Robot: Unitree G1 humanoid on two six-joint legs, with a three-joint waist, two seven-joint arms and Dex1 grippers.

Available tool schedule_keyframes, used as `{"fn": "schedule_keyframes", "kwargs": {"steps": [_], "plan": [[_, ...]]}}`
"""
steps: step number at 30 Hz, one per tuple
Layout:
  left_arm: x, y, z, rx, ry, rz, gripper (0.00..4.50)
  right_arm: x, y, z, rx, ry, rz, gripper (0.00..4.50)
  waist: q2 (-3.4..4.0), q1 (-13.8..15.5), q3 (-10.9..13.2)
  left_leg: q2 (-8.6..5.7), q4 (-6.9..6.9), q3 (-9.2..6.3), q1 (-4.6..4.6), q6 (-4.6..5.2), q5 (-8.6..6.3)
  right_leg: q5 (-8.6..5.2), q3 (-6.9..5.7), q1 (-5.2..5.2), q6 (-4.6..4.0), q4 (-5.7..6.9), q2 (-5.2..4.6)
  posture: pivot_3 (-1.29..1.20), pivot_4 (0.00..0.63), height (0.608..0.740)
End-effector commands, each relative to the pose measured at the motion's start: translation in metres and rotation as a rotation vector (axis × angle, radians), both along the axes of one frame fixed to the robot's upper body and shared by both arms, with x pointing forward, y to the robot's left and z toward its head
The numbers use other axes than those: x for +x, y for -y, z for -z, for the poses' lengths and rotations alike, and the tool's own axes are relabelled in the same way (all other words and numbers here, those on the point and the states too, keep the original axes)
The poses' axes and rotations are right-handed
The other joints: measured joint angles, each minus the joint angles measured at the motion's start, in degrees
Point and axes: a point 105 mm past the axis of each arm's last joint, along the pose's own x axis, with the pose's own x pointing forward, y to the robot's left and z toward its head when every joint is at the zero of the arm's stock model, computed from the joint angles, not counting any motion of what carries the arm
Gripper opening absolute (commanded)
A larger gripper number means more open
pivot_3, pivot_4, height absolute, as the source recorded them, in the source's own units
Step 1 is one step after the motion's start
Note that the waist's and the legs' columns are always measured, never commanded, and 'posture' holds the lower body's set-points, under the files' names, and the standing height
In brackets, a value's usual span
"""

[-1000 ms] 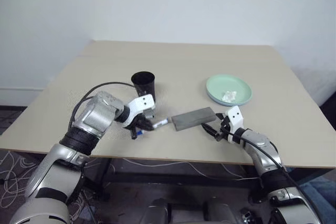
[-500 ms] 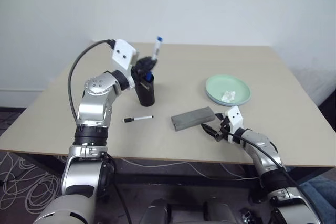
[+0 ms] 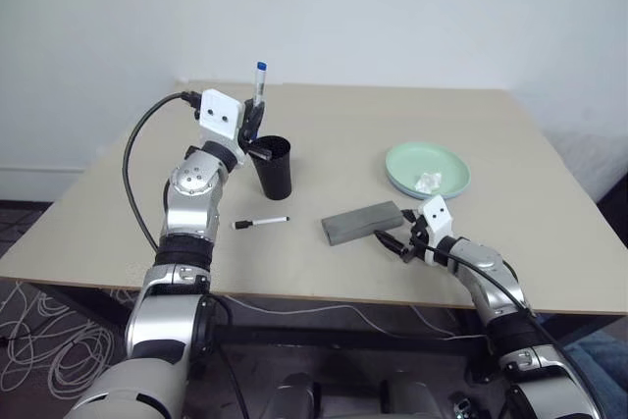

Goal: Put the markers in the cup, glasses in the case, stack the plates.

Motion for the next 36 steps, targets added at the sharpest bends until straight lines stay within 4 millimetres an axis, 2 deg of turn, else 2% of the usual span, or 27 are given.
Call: {"fn": "schedule_keyframes", "kwargs": {"steps": [1,3,9,16,19,22,24,26,28,30,32,34,36], "plan": [[0.006,0.007,-0.026,-0.017,0.088,0.009,0.79,0.004,-0.001,-0.016,0.008,0.063,-0.005,4.5,-0.01,0.0,0.0,0.0,0.0,0.0,-0.01,0.0,0.0,0.0,0.0,-0.01,0.0,0.0,0.0,0.0,0.0,0.74],[0.008,0.009,-0.025,-0.023,0.086,0.012,1.36,0.005,-0.001,-0.016,0.009,0.063,-0.002,4.5,-0.01,0.0,0.0,0.0,0.0,0.01,-0.02,0.0,0.0,0.01,0.0,-0.02,0.01,-0.01,0.0,0.0,0.0,0.74],[0.009,0.014,-0.023,-0.025,0.078,0.046,3.45,0.005,0.001,-0.017,0.012,0.066,0.008,4.5,-0.01,-0.2,0.0,0.01,-0.03,0.02,-0.01,0.0,0.0,0.04,0.01,-0.04,0.09,-0.02,0.0,0.0,0.0,0.74],[0.008,0.016,-0.031,-0.032,0.08,0.085,3.45,0.004,0.0,-0.016,0.015,0.064,0.009,4.5,-0.01,-0.1,0.0,0.01,-0.04,0.01,-0.02,-0.01,-0.01,0.0,-0.01,-0.04,0.01,-0.02,-0.01,0.0,0.0,0.74],[0.006,0.021,-0.034,-0.053,0.055,0.155,3.45,0.004,-0.001,-0.016,0.016,0.064,0.006,4.5,-0.01,-0.1,0.0,0.01,-0.04,0.0,-0.04,-0.01,-0.01,-0.01,-0.02,-0.05,0.0,-0.02,-0.02,0.0,0.0,0.74],[-0.004,0.036,-0.041,-0.065,-0.038,0.348,3.45,0.004,-0.001,-0.016,0.015,0.063,0.003,4.5,-0.02,-0.2,0.0,0.01,-0.03,0.0,-0.11,-0.01,-0.01,-0.01,-0.02,-0.1,0.0,-0.02,-0.02,0.0,0.0,0.74],[-0.019,0.048,-0.043,-0.025,-0.119,0.515,3.45,0.005,-0.002,-0.016,0.014,0.063,0.0,4.5,-0.01,-0.2,0.0,0.01,-0.04,0.0,-0.13,-0.01,-0.01,-0.01,-0.02,-0.13,-0.01,-0.02,-0.02,0.0,0.0,0.74],[-0.031,0.052,-0.041,0.039,-0.199,0.605,3.45,0.006,-0.002,-0.016,0.013,0.063,-0.002,4.5,-0.01,-0.6,0.0,0.02,-0.06,0.01,-0.14,-0.01,-0.01,-0.02,-0.01,-0.16,-0.02,-0.02,-0.01,0.0,0.0,0.74],[-0.041,0.053,-0.037,0.109,-0.259,0.66,3.45,0.006,-0.003,-0.017,0.012,0.064,-0.003,4.5,0.0,-1.2,0.0,0.02,-0.09,0.0,-0.11,-0.01,-0.01,-0.02,-0.01,-0.12,-0.02,-0.04,-0.02,0.0,0.0,0.74],[-0.056,0.048,-0.018,0.268,-0.396,0.725,3.45,0.007,-0.003,-0.017,0.012,0.066,-0.004,4.5,0.01,-1.5,0.0,0.02,-0.11,-0.01,-0.09,-0.01,-0.01,-0.03,-0.01,-0.11,-0.02,-0.03,-0.02,0.0,0.0,0.74],[-0.064,0.044,-0.009,0.342,-0.475,0.75,3.45,0.007,-0.003,-0.017,0.012,0.067,-0.004,4.5,0.05,-2.1,0.0,0.03,-0.14,-0.01,-0.03,-0.02,-0.02,-0.03,0.01,-0.09,-0.03,0.0,-0.02,0.0,0.0,0.74],[-0.071,0.03,0.014,0.495,-0.587,0.739,3.45,0.008,-0.003,-0.017,0.012,0.067,-0.003,4.5,0.04,-2.5,0.0,0.04,-0.17,-0.05,-0.03,-0.03,-0.02,-0.04,-0.01,-0.12,-0.04,0.02,-0.02,0.0,0.0,0.74],[-0.073,0.018,0.028,0.579,-0.67,0.718,4.01,0.008,-0.004,-0.017,0.013,0.068,-0.001,4.5,0.05,-2.8,0.0,0.05,-0.21,-0.09,-0.02,-0.04,-0.03,-0.04,-0.02,-0.12,-0.04,0.03,-0.02,0.0,0.0,0.74]]}}
